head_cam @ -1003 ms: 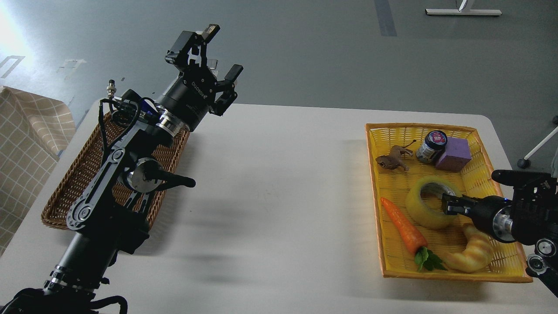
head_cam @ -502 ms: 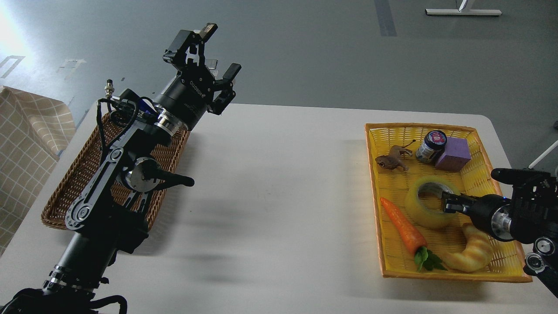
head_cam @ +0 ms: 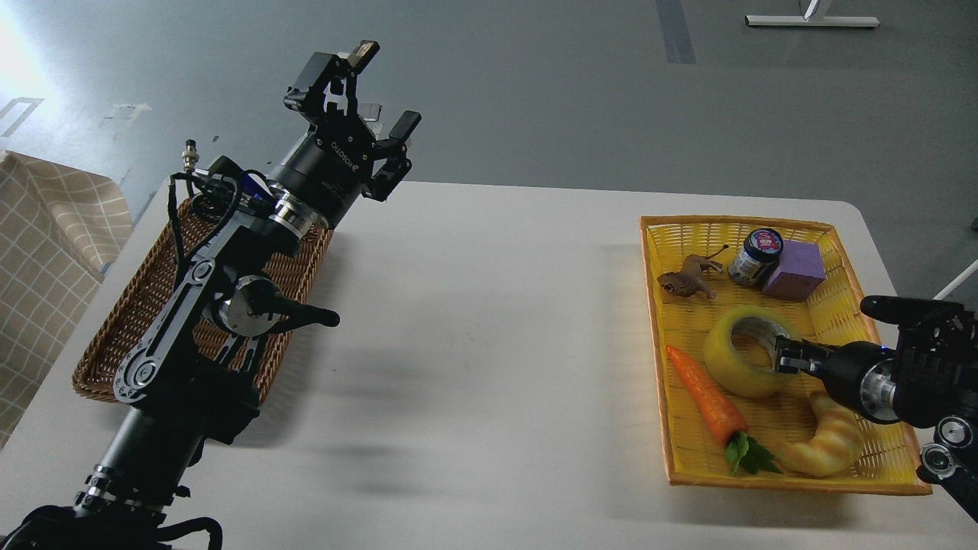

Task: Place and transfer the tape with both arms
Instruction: 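Lift the tape roll out of the tray with the right gripper, then set the tape roll on the table center and release it, then retract the right arm upward and open the left gripper, then reach the left gripper toward the tape roll on the table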

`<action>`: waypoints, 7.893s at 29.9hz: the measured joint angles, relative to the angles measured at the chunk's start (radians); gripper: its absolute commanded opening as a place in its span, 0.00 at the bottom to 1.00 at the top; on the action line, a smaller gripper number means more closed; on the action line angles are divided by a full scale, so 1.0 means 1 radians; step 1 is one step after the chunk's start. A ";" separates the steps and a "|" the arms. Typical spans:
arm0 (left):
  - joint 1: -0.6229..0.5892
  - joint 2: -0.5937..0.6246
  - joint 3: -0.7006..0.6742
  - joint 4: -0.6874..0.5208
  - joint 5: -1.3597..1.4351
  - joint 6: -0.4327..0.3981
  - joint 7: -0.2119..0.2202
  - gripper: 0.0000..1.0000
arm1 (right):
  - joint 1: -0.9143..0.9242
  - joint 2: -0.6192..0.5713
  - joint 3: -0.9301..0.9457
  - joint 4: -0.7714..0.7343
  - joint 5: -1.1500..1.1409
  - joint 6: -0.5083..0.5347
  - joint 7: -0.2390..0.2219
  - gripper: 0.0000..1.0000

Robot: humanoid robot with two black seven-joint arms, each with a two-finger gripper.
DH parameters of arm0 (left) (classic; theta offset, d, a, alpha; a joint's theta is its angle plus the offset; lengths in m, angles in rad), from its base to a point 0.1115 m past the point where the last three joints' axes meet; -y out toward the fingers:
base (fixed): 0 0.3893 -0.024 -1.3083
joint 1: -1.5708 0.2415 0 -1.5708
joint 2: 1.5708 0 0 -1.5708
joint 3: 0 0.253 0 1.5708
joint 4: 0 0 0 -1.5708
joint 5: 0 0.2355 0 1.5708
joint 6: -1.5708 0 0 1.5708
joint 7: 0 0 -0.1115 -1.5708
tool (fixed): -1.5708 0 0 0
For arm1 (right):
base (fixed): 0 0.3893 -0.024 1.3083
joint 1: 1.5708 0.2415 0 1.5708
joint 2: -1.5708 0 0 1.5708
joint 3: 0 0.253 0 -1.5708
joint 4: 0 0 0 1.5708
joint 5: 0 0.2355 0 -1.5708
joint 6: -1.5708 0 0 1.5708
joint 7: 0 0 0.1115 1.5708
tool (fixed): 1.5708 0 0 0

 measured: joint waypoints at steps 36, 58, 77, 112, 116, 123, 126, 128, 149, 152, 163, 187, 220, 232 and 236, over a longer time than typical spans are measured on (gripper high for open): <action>0.002 0.000 0.000 0.000 0.000 0.000 0.002 0.98 | 0.535 0.191 -0.207 -0.054 0.129 0.000 -0.005 0.21; 0.033 0.013 -0.037 0.000 -0.002 -0.001 0.000 0.98 | 0.592 0.620 -0.411 -0.330 -0.070 0.000 -0.005 0.20; 0.043 0.029 -0.038 0.000 -0.003 -0.002 0.000 0.98 | 0.531 0.619 -0.409 -0.333 -0.084 0.000 -0.005 0.22; 0.057 0.036 -0.038 0.000 0.000 -0.002 0.000 0.98 | 0.490 0.601 -0.223 -0.254 -0.070 -0.018 -0.003 1.00; 0.060 0.043 -0.038 0.000 0.000 -0.002 0.000 0.98 | 0.440 0.596 -0.059 -0.194 -0.016 -0.024 0.007 1.00; 0.061 0.045 -0.038 0.000 -0.001 -0.003 0.000 0.98 | 0.395 0.589 0.210 -0.114 0.235 -0.018 0.041 1.00; 0.061 0.044 -0.035 0.000 -0.002 -0.004 0.000 0.98 | 0.359 0.564 0.289 -0.066 0.428 -0.012 0.069 1.00; 0.061 0.042 -0.035 0.000 -0.002 -0.004 0.000 0.98 | 0.338 0.544 0.327 -0.037 0.548 -0.011 0.083 1.00; 0.045 -0.030 0.009 -0.057 0.004 0.232 -0.021 0.98 | 0.242 0.603 0.645 -0.021 1.087 -0.074 0.107 1.00; 0.043 -0.018 0.022 -0.108 0.005 0.258 0.008 0.98 | 0.241 0.602 0.645 -0.029 1.088 -0.074 0.107 1.00; 0.052 -0.006 0.024 -0.221 0.005 0.256 0.000 0.98 | 0.211 0.602 0.638 -0.025 1.089 -0.069 0.107 1.00; 0.106 0.053 0.031 -0.273 0.035 0.295 -0.011 0.98 | 0.180 0.605 0.656 -0.031 1.122 0.000 0.155 1.00; -0.184 0.262 0.703 -0.056 1.139 0.268 0.314 0.97 | 0.256 0.601 0.629 0.085 1.122 -0.017 0.112 1.00; -0.190 0.145 0.789 0.096 1.214 0.264 0.323 0.98 | 0.272 0.604 0.629 0.087 1.122 -0.025 0.112 1.00; -0.160 0.120 0.783 0.098 1.214 0.264 0.332 0.98 | 0.272 0.602 0.631 0.087 1.122 -0.026 0.113 1.00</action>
